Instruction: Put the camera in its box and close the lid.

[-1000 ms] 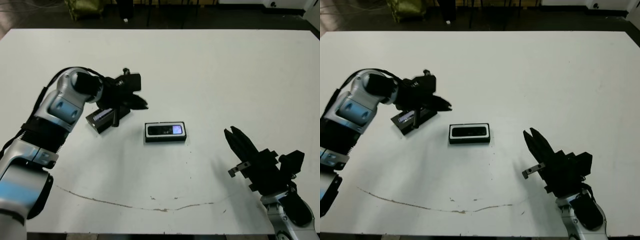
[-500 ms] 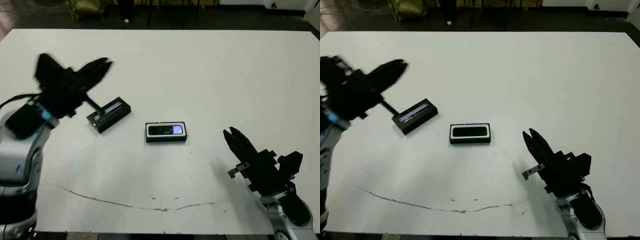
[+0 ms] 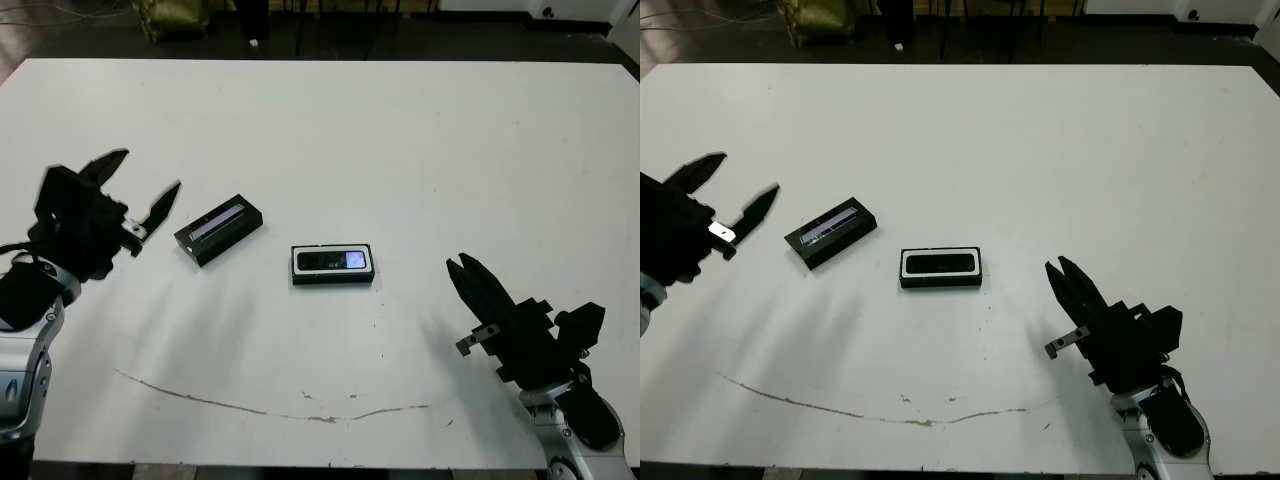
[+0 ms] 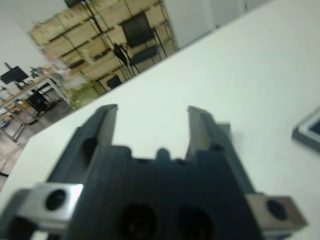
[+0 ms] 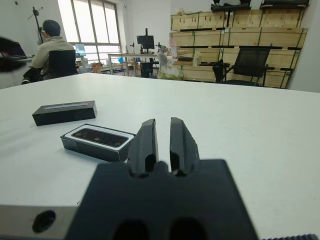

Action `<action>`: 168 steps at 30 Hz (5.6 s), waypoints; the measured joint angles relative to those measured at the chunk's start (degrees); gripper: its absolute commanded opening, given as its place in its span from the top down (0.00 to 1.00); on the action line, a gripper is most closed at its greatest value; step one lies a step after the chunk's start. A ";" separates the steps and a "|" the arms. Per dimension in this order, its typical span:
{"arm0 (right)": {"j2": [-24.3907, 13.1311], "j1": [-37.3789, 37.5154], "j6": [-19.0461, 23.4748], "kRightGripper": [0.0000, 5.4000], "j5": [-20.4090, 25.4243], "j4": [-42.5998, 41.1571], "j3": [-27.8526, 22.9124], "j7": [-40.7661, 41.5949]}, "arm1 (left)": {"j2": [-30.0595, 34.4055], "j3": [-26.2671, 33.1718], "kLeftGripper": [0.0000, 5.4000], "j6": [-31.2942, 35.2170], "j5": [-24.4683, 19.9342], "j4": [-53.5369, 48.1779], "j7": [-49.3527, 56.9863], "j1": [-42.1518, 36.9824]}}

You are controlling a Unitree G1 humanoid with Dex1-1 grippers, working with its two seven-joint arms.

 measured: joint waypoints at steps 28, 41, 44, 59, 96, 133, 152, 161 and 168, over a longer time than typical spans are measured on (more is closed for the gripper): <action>0.13 -1.19 -1.99 1.00 1.32 4.30 -0.35 2.26 | -1.99 -3.29 0.00 2.39 -13.30 21.04 -11.07 -8.65; 0.14 -1.20 -3.01 1.00 1.21 4.74 -0.40 2.84 | -1.97 -5.47 0.00 0.13 -9.66 23.83 -10.74 -10.43; 0.14 -1.19 -3.01 1.00 1.23 4.73 -0.40 2.83 | -1.96 -5.96 0.00 -0.47 -8.74 24.36 -10.76 -10.64; 0.13 -0.40 -2.39 1.00 1.43 3.74 -0.40 1.82 | -1.66 -9.05 0.00 -2.80 -5.66 28.69 -12.97 -12.12; 0.13 -0.37 -2.49 1.00 1.72 4.13 -0.37 2.06 | -4.57 -11.17 0.39 -8.62 -2.24 40.21 -11.14 -16.05; 0.27 0.59 -0.92 1.00 -0.10 2.69 0.31 -0.39 | -2.99 -7.99 0.53 -8.66 -14.04 23.40 -22.76 -16.70; 1.39 1.15 -1.24 1.00 -1.25 2.38 0.65 -2.15 | -3.62 -14.85 0.53 -7.80 -12.31 28.77 -29.44 -18.14; 1.11 0.76 -0.39 1.00 -0.16 2.16 0.63 -0.81 | -5.31 -16.58 0.53 -9.32 -12.14 32.61 -32.75 -20.34; 1.17 0.18 -1.86 1.00 0.04 4.37 0.45 0.48 | -7.28 -17.68 0.53 -11.81 -11.57 36.90 -35.13 -23.08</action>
